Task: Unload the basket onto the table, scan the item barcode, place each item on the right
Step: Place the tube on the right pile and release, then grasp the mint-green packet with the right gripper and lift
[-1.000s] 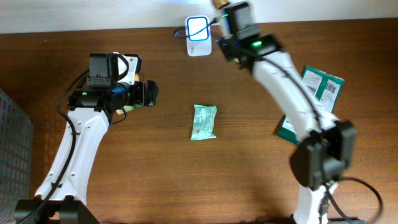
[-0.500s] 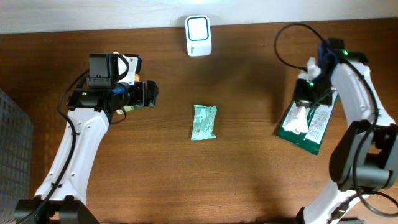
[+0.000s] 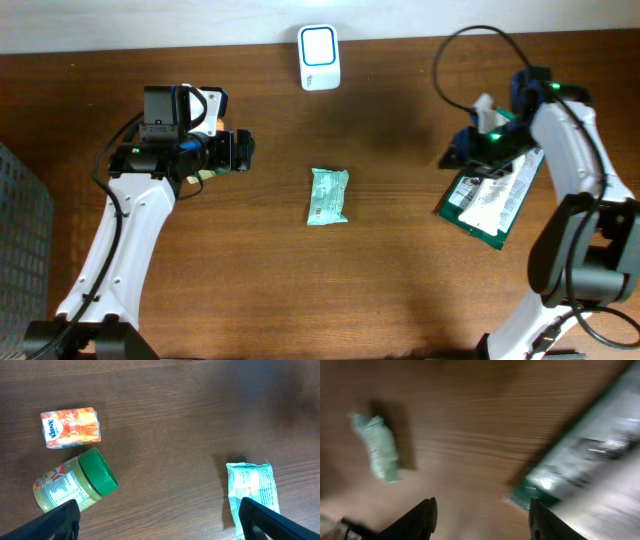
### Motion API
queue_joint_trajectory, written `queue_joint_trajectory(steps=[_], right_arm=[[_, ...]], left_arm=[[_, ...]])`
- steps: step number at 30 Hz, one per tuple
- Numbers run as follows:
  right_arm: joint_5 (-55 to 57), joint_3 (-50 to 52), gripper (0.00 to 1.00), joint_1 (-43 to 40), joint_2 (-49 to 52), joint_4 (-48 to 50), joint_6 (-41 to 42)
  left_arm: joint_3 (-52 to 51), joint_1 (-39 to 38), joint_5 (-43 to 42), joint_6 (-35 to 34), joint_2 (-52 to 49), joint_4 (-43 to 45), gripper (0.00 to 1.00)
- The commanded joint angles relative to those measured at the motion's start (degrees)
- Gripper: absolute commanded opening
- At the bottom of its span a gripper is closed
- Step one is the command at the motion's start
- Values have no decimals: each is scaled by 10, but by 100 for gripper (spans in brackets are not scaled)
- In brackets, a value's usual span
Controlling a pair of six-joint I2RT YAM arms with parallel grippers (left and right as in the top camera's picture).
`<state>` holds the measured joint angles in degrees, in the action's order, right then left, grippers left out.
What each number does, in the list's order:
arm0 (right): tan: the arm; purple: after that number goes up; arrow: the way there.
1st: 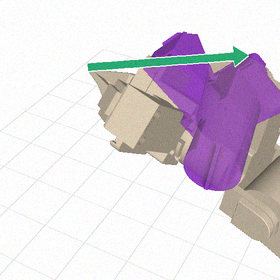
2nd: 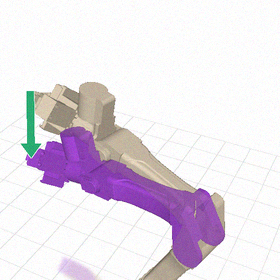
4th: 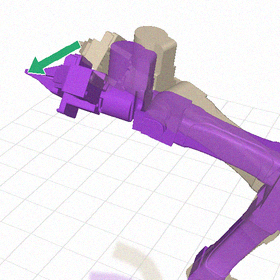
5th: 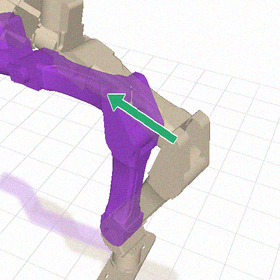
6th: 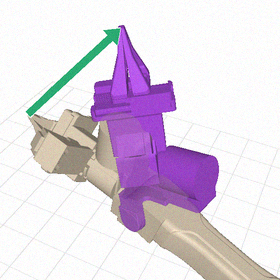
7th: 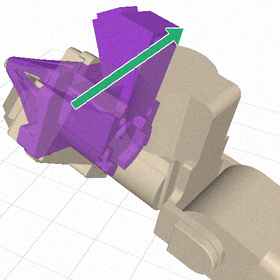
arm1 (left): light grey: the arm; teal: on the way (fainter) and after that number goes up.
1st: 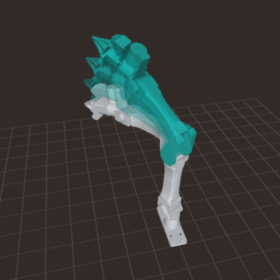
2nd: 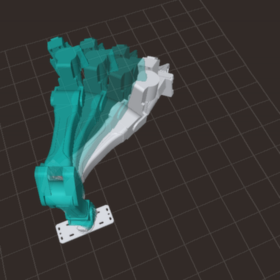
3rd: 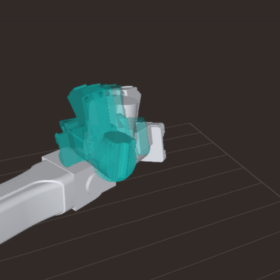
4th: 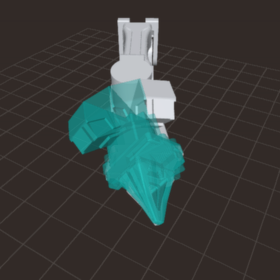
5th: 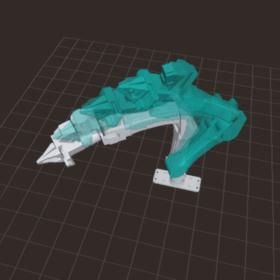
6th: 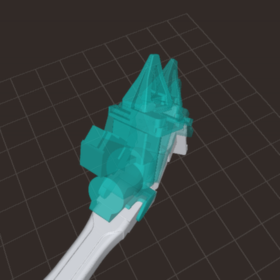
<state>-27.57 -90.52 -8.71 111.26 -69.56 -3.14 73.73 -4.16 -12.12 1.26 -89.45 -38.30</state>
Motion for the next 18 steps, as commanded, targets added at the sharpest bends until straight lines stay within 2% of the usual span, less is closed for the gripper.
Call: queue_joint_trajectory(steps=[1,4,5,8,15,18], right_arm=[[-42,-8,59,41,-11,10,20],[-49,8,62,104,-9,54,65],[-52,34,63,146,-5,97,89],[-52,85,63,203,4,192,145],[-52,195,62,277,6,387,277],[-43,204,59,295,7,416,302]], left_arm=[[8,2,0,5,8,0,99],[8,2,0,5,8,0,99],[8,2,0,5,7,0,99],[8,2,0,5,8,0,99],[8,2,0,5,8,0,99],[8,2,0,5,7,0,99]])
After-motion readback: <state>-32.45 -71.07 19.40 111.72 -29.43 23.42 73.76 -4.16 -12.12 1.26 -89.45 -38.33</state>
